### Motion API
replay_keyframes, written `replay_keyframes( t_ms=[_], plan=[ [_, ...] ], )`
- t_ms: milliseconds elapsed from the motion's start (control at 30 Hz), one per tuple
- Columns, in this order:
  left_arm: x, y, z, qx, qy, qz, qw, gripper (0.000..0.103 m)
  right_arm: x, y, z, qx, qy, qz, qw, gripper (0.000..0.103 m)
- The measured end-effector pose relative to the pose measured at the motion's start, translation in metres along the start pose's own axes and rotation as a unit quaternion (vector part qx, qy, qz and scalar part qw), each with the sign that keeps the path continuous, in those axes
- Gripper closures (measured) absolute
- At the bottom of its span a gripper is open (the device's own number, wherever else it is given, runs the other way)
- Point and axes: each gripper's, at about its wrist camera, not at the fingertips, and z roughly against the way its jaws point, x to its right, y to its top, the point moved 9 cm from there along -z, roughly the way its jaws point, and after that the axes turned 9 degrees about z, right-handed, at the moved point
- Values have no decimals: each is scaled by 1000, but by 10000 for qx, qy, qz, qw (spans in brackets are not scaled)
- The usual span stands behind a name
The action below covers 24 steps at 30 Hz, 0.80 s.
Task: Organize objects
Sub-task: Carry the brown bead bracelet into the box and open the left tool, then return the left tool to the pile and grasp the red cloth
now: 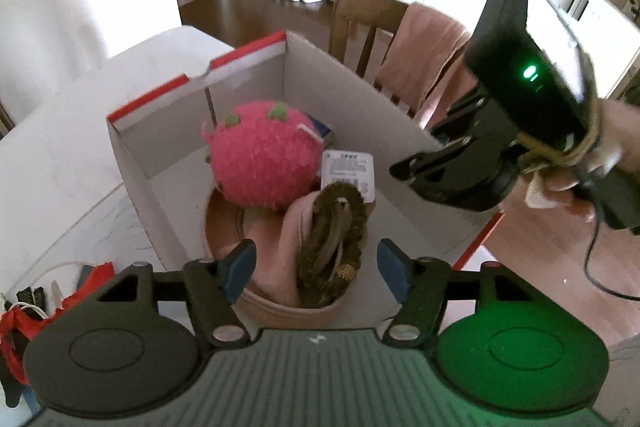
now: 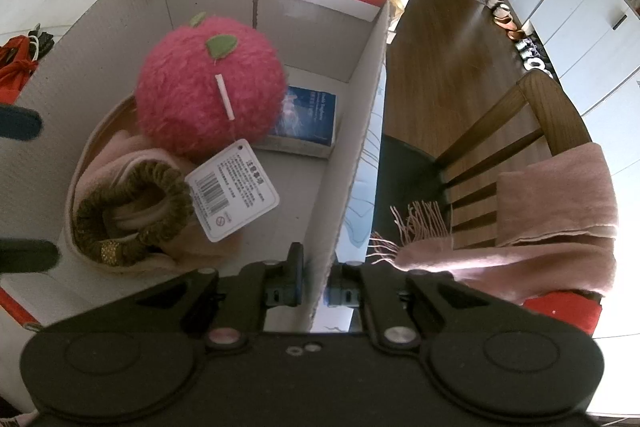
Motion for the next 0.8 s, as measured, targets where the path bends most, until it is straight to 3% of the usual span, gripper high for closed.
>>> replay_keyframes(
  t_ms=[333,800],
  plan=[
    [-22,-6,45,339,216,289,9988,29,0,0,1,-6,-8,10,10000,95],
    [-116,-51,85,559,892,1332,9855,11,2,-1,1,-25,1,-21,10000,93]
  ],
)
